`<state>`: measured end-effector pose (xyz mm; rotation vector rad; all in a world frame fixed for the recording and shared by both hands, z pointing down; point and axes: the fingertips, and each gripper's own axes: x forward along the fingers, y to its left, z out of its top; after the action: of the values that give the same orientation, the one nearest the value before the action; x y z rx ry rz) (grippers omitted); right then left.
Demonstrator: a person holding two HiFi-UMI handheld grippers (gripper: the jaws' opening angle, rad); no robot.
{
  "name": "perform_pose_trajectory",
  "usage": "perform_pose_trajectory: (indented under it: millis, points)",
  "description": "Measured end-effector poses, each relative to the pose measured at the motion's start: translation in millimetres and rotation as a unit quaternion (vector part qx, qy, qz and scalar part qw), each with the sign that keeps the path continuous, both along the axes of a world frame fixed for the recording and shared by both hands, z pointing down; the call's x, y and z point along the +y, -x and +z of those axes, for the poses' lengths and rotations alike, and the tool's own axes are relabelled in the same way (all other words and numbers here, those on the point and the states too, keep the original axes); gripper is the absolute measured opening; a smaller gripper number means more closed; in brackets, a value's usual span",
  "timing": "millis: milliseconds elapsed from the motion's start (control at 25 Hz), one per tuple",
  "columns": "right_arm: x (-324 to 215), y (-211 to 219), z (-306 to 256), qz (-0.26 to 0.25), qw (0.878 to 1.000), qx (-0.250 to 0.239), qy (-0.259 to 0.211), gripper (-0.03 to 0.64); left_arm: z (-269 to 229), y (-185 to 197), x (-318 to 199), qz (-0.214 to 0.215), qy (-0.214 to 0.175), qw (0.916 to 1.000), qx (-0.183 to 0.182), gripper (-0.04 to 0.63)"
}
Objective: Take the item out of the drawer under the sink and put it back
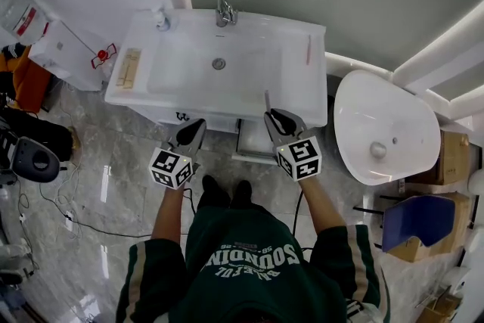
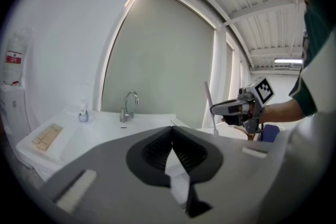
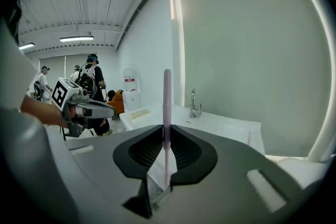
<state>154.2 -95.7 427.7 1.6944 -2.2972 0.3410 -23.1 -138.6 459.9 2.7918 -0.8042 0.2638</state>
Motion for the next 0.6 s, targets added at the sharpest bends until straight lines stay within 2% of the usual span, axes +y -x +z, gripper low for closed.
perform_pose_trajectory:
  millis: [400,600]
  points:
    - [20,-2,57,0.012,0.998,-0.007,0.061,0.049,42,-4,15,0.016,0.046,0.9987,-0.015,0.051]
    - [29,0,93,0.000,0.995,0.020,0.094,0.049,62,-6,21,0.019,0.064,0.9975,-0.021,0.051]
